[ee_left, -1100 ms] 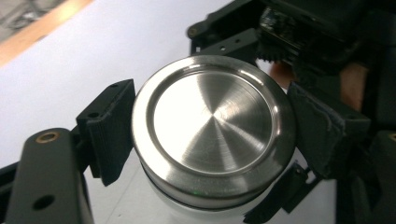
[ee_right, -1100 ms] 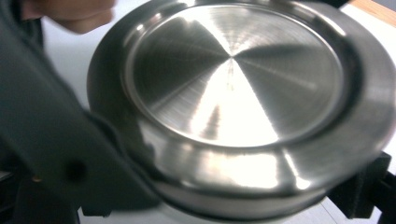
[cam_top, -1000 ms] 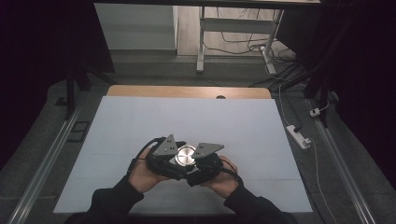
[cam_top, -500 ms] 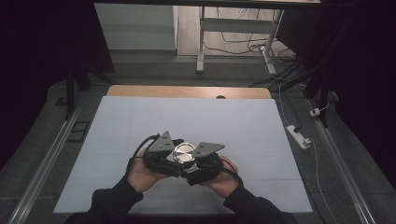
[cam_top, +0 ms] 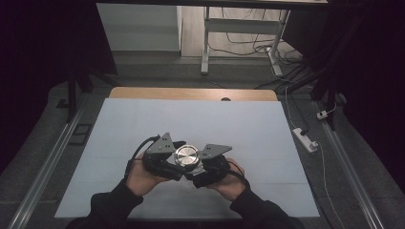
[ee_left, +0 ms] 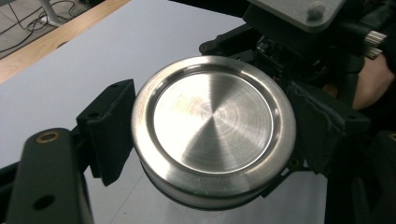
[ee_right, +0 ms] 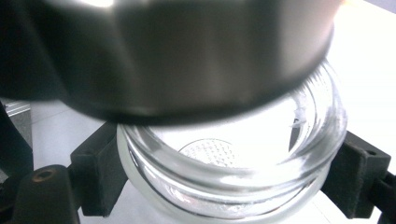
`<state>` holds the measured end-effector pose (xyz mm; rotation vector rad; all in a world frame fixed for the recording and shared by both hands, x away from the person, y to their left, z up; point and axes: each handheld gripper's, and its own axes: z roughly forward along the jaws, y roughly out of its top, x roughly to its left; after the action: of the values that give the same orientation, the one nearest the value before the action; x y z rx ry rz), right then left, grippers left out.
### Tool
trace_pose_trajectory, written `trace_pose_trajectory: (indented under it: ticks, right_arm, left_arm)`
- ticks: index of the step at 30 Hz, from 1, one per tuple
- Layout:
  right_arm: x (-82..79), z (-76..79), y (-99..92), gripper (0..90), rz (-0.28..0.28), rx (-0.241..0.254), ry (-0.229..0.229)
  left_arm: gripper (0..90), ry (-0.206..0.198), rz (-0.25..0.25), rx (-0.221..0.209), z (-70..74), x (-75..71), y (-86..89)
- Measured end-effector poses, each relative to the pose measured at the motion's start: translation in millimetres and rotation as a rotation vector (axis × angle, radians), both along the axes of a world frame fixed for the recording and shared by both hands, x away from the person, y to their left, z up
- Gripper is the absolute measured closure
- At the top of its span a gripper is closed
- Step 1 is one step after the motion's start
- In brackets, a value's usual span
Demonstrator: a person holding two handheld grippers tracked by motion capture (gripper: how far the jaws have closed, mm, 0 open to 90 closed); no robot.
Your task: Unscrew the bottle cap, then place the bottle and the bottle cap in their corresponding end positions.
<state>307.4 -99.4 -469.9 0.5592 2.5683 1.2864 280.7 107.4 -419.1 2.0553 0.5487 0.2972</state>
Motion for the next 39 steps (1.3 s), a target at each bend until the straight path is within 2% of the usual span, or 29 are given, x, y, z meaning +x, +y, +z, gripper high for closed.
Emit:
trace_pose_trajectory:
  ticks: [13,26,39]
  right_arm:
    - [7.7,2.6,-10.7,14.5,-0.028,0.005,0.001]
    - [15.7,4.9,-22.7,14.5,-0.064,0.006,0.0]
    - [20.9,7.9,-28.9,14.5,-0.077,0.012,0.0]
  left_arm:
    - [20.6,0.001,-0.002,0.004,4.5,-2.2,9.7]
    - [20.6,0.017,-0.015,0.009,0.4,-2.9,13.1]
    - [20.6,0.028,-0.034,-0.001,-6.7,-3.7,16.0]
